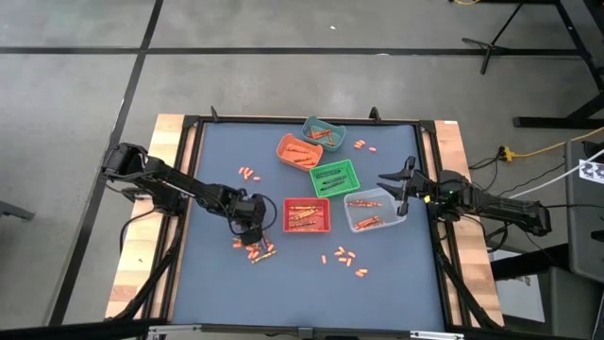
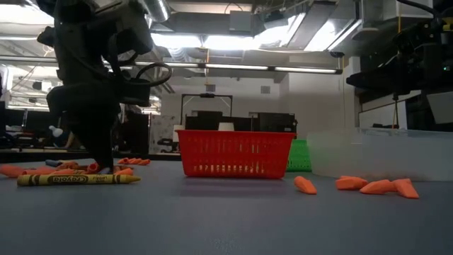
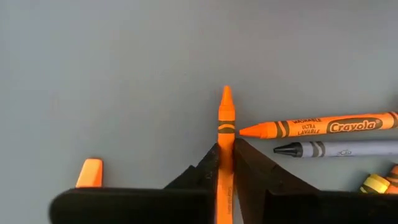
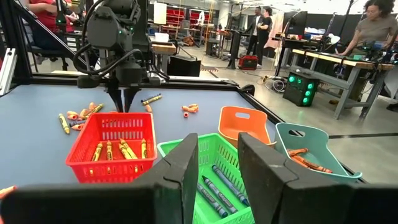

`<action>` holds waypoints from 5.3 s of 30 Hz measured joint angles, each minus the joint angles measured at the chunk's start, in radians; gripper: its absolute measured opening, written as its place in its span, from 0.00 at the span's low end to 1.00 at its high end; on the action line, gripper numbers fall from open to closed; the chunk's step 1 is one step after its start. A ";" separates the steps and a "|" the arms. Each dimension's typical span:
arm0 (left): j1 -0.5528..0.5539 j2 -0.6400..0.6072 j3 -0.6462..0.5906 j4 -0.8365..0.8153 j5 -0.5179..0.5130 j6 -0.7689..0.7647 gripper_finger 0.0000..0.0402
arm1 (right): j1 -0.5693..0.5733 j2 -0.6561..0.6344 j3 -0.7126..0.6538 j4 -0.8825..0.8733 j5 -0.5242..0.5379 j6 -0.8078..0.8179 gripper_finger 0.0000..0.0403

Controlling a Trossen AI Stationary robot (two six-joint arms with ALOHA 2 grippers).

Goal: Sort crayons
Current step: Put the orange crayon into the orange bin

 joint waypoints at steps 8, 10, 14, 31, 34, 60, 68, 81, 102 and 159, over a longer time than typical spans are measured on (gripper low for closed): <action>0.067 0.005 0.031 0.003 -0.016 -0.040 0.02 | 0.000 0.000 0.000 0.000 0.000 0.000 0.28; 0.101 0.006 0.055 0.003 -0.028 -0.012 0.02 | 0.000 0.000 0.000 0.000 0.000 0.000 0.28; 0.169 0.006 0.111 0.004 -0.053 0.070 0.01 | 0.000 0.000 0.000 0.000 0.000 0.000 0.28; 0.467 0.004 0.247 0.538 -0.211 0.573 0.02 | 0.000 0.000 0.000 0.000 0.000 0.000 0.28; 0.499 0.004 0.247 0.595 -0.211 0.584 0.02 | 0.000 0.000 0.000 0.000 0.000 0.000 0.28; 0.564 0.004 0.247 0.591 -0.208 0.578 0.14 | 0.000 0.000 0.000 0.000 0.000 0.000 0.28; 0.564 0.004 0.247 0.589 -0.208 0.520 0.19 | 0.000 0.000 0.000 0.000 0.000 0.000 0.28; 0.466 0.004 0.247 0.227 0.093 0.226 0.19 | 0.000 0.000 0.000 0.000 0.000 0.000 0.28; 0.028 0.004 0.247 -0.012 0.160 -0.646 0.19 | 0.000 0.000 0.000 0.000 0.000 0.000 0.28; -0.117 0.171 0.248 -0.070 0.048 -1.285 0.17 | 0.000 0.000 0.000 0.000 0.000 0.000 0.28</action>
